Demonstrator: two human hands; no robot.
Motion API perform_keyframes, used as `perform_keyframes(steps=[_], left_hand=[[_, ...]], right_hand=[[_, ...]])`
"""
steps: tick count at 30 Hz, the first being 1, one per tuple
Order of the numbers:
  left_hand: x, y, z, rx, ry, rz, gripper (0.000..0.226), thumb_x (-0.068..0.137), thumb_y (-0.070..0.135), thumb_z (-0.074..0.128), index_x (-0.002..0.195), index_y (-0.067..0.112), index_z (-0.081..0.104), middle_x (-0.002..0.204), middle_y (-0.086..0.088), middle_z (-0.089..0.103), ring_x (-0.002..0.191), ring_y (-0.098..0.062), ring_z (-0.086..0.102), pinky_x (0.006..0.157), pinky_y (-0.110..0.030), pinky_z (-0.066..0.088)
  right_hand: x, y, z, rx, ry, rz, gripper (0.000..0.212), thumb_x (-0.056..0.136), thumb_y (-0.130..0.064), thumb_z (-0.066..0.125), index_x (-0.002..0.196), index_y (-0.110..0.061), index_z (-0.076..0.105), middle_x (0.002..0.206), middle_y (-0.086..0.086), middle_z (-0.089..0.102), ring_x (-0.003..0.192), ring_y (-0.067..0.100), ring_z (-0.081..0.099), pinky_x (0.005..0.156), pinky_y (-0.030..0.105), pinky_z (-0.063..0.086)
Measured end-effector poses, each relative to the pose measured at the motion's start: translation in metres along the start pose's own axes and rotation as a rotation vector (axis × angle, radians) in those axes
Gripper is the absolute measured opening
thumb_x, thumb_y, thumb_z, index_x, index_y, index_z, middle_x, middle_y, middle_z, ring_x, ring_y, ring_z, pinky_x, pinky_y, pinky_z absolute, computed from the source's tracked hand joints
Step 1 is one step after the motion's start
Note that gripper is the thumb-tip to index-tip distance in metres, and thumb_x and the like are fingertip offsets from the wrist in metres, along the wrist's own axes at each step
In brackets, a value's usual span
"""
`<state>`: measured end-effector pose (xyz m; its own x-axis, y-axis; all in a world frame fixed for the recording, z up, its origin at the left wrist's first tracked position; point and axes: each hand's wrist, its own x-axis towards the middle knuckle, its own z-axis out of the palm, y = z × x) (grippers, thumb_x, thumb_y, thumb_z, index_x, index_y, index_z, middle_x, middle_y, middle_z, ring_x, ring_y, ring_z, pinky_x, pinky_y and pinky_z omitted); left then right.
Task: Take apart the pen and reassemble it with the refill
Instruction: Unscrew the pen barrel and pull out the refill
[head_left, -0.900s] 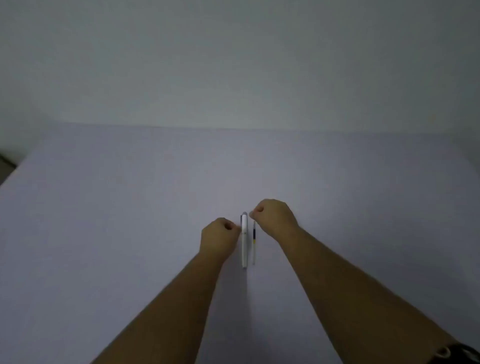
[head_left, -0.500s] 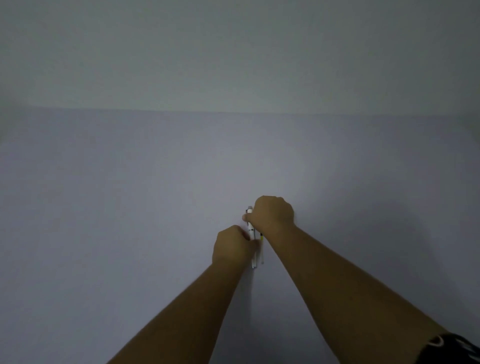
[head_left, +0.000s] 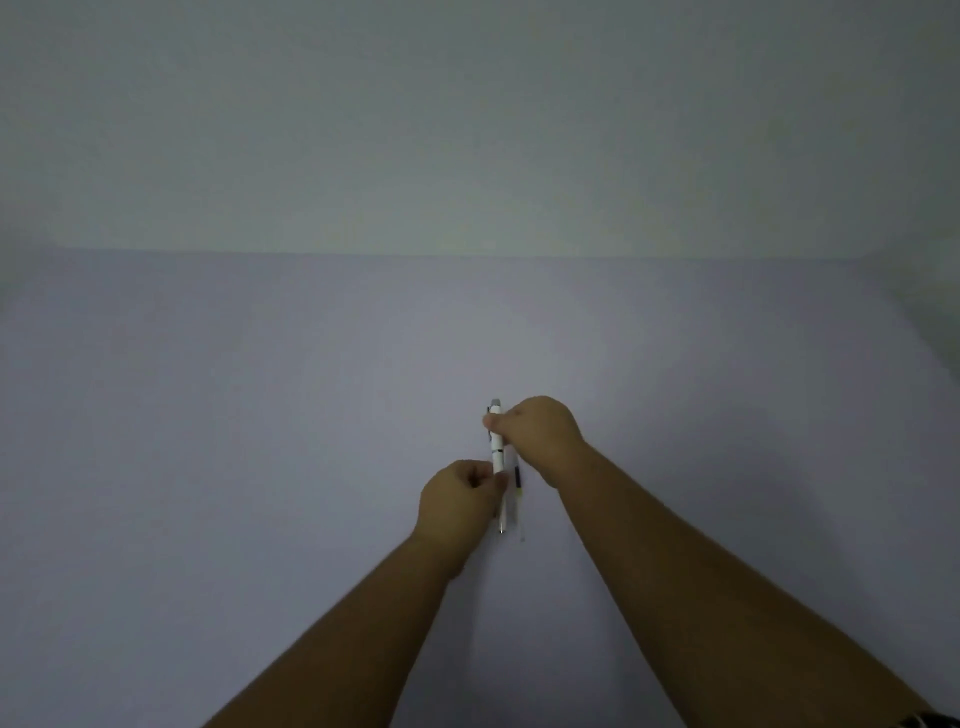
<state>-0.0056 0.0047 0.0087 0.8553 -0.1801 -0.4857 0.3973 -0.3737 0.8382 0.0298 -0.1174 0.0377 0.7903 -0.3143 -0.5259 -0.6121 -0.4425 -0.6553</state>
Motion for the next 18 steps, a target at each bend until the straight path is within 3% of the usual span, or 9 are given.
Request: perform_keyframes(steps=[2, 5, 7, 12, 15, 18], left_hand=[[-0.003, 0.009, -0.008, -0.151, -0.121, -0.056, 0.019, 0.087, 0.023, 0.063, 0.07, 0.015, 0.069, 0.066, -0.002, 0.064, 0.065, -0.017, 0.06, 0.07, -0.031, 0.054], [-0.011, 0.012, -0.016, -0.216, -0.237, -0.097, 0.016, 0.087, 0.017, 0.064, 0.073, 0.011, 0.069, 0.065, -0.002, 0.066, 0.063, -0.014, 0.062, 0.061, -0.022, 0.055], [-0.017, 0.008, -0.017, -0.227, -0.233, -0.122, 0.017, 0.086, 0.017, 0.065, 0.072, 0.01, 0.069, 0.064, -0.002, 0.066, 0.061, -0.013, 0.063, 0.059, -0.021, 0.055], [-0.022, -0.01, -0.02, -0.219, -0.143, -0.16, 0.017, 0.085, 0.016, 0.066, 0.07, 0.01, 0.07, 0.066, -0.004, 0.067, 0.064, -0.017, 0.063, 0.066, -0.027, 0.058], [-0.02, -0.016, -0.02, -0.219, -0.105, -0.17, 0.011, 0.083, 0.017, 0.068, 0.076, 0.01, 0.071, 0.069, -0.004, 0.068, 0.065, -0.016, 0.064, 0.067, -0.027, 0.057], [-0.019, -0.019, -0.017, -0.217, -0.078, -0.18, 0.01, 0.083, 0.019, 0.069, 0.081, 0.01, 0.073, 0.075, -0.006, 0.069, 0.069, -0.017, 0.064, 0.065, -0.026, 0.056]], right_hand=[[-0.006, -0.002, -0.006, 0.124, 0.043, -0.028, 0.039, 0.086, -0.034, 0.059, 0.082, 0.002, 0.072, 0.08, 0.023, 0.064, 0.073, 0.024, 0.055, 0.068, 0.033, 0.041], [-0.003, -0.006, -0.027, 0.363, 0.165, -0.016, 0.031, 0.086, -0.031, 0.061, 0.065, -0.009, 0.064, 0.069, 0.011, 0.059, 0.068, 0.023, 0.053, 0.072, 0.038, 0.044], [0.001, -0.001, -0.041, 0.298, 0.185, -0.048, 0.033, 0.086, -0.031, 0.059, 0.059, -0.012, 0.061, 0.066, 0.011, 0.06, 0.067, 0.025, 0.054, 0.073, 0.04, 0.048], [0.0, 0.04, -0.027, -0.106, 0.044, -0.021, 0.037, 0.085, -0.028, 0.061, 0.051, -0.015, 0.055, 0.068, 0.015, 0.063, 0.064, 0.028, 0.062, 0.074, 0.037, 0.053], [0.002, 0.061, -0.011, -0.165, 0.086, -0.026, 0.034, 0.083, -0.029, 0.063, 0.052, -0.015, 0.055, 0.069, 0.015, 0.065, 0.074, 0.033, 0.068, 0.075, 0.039, 0.052], [0.002, 0.07, -0.004, -0.134, 0.119, -0.034, 0.031, 0.082, -0.029, 0.066, 0.065, -0.003, 0.066, 0.074, 0.021, 0.07, 0.073, 0.035, 0.068, 0.071, 0.039, 0.053]])
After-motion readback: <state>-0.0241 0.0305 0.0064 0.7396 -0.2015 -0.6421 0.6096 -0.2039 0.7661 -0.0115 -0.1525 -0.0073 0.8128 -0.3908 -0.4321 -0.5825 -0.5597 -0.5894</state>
